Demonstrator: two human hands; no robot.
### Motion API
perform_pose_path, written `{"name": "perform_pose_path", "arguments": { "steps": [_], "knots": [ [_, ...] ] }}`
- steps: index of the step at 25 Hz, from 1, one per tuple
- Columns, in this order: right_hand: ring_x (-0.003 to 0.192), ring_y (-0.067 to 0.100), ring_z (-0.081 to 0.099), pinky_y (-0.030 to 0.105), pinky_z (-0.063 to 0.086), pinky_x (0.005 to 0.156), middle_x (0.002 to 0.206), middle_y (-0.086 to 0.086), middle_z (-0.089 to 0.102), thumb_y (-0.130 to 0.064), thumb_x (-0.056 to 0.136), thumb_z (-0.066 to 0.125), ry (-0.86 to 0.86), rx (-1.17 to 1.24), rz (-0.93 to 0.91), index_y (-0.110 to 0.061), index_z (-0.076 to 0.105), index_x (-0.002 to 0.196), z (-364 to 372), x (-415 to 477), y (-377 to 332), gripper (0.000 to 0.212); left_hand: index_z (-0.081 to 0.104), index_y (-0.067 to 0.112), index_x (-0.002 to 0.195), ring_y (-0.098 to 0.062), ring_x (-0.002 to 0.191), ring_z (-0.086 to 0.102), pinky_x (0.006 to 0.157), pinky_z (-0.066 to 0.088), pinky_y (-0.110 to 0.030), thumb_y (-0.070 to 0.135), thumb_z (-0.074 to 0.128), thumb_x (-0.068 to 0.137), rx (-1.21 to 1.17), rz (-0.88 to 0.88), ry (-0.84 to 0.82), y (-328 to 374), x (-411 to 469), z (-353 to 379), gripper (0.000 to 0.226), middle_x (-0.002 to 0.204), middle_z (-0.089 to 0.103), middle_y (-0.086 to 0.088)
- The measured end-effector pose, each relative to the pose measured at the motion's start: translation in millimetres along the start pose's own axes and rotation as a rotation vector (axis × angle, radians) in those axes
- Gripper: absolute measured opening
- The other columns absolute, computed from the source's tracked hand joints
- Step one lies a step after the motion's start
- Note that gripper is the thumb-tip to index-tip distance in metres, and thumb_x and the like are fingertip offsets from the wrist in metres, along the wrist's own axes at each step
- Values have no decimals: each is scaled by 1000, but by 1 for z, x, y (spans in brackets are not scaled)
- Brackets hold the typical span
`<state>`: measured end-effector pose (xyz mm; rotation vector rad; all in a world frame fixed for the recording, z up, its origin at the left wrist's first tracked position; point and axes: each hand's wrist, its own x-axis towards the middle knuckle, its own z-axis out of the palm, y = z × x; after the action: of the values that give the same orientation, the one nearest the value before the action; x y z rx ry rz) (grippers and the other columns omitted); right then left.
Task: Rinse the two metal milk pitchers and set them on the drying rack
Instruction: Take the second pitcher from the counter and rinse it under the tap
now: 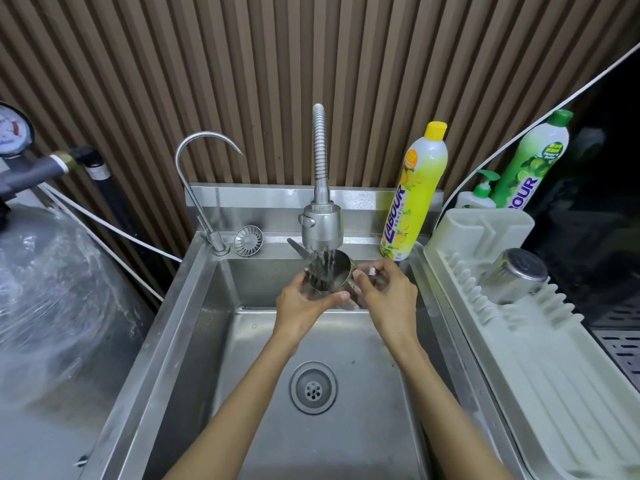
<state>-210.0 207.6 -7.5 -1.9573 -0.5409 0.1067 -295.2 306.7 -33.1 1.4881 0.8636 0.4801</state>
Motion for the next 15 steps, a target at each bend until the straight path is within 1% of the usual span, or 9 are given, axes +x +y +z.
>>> {"name": "perform_pose_path", "arguments": {
  "steps": [1, 3, 5, 6, 7, 9, 11, 13, 15],
  "knots": [
    [83, 13, 65, 31, 52, 76, 91, 1, 71, -17, 82, 63, -21, 127, 32, -13, 58, 81, 4, -1, 1, 7, 61, 17, 113, -15, 101, 66, 85, 48, -21, 15, 86, 55, -8, 38, 52, 2, 1, -1, 64, 105, 72, 0],
    [84, 1, 64, 18, 50, 78, 102, 0, 68, -8, 85, 60, -144, 414, 118, -13, 53, 76, 17, -6, 8, 12, 55, 18, 120, -13, 101, 62, 86, 45, -13, 4, 85, 52, 42, 178, 159, 8, -1, -7, 75, 110, 66, 3],
    [88, 10, 65, 21, 54, 83, 108, 10, 63, -3, 88, 55, -285, 771, 278, -9, 48, 75, 31, -13, 18, 15, 53, 15, 125, -9, 104, 54, 85, 36, 2, -3, 81, 54, 183, 348, 211, 14, -8, -13, 78, 114, 57, 6],
    [86, 17, 66, 25, 57, 79, 105, 14, 61, -4, 89, 53, -344, 922, 368, -9, 48, 75, 36, -17, 22, 16, 52, 13, 126, -8, 106, 52, 87, 33, 4, -2, 78, 56, 272, 414, 212, 18, -12, -15, 77, 117, 54, 5],
    [82, 20, 66, 25, 59, 69, 98, 15, 62, -6, 90, 52, -380, 998, 439, -11, 49, 74, 37, -20, 22, 16, 52, 13, 127, -10, 109, 51, 92, 32, 0, 2, 77, 58, 377, 451, 216, 20, -16, -16, 75, 121, 52, 3],
    [74, 18, 68, 23, 55, 51, 89, 10, 63, -12, 91, 51, -411, 966, 503, -13, 50, 76, 34, -23, 21, 14, 49, 19, 130, -17, 118, 48, 99, 32, -23, 23, 77, 60, 623, 437, 264, 28, -24, -17, 76, 126, 49, 2],
    [63, 17, 71, 20, 48, 37, 88, 8, 65, -17, 90, 55, -394, 835, 470, -10, 55, 85, 23, -19, 18, 8, 48, 24, 130, -18, 119, 44, 98, 33, -34, 49, 75, 59, 753, 320, 307, 32, -27, -14, 80, 122, 49, 1],
    [50, 17, 67, 18, 40, 30, 90, 10, 70, -21, 86, 62, -315, 578, 408, -7, 60, 84, 7, -8, 10, 15, 55, 21, 119, -21, 110, 53, 92, 43, -35, 63, 70, 58, 634, 201, 307, 32, -27, -11, 75, 112, 56, -1],
    [43, 14, 62, 22, 45, 32, 87, 11, 74, -28, 81, 67, -211, 221, 287, -10, 64, 75, -11, 3, -3, 19, 61, 18, 99, -19, 94, 61, 81, 47, -28, 61, 71, 59, 409, 77, 239, 25, -22, -5, 59, 96, 65, 1]
  ]
}}
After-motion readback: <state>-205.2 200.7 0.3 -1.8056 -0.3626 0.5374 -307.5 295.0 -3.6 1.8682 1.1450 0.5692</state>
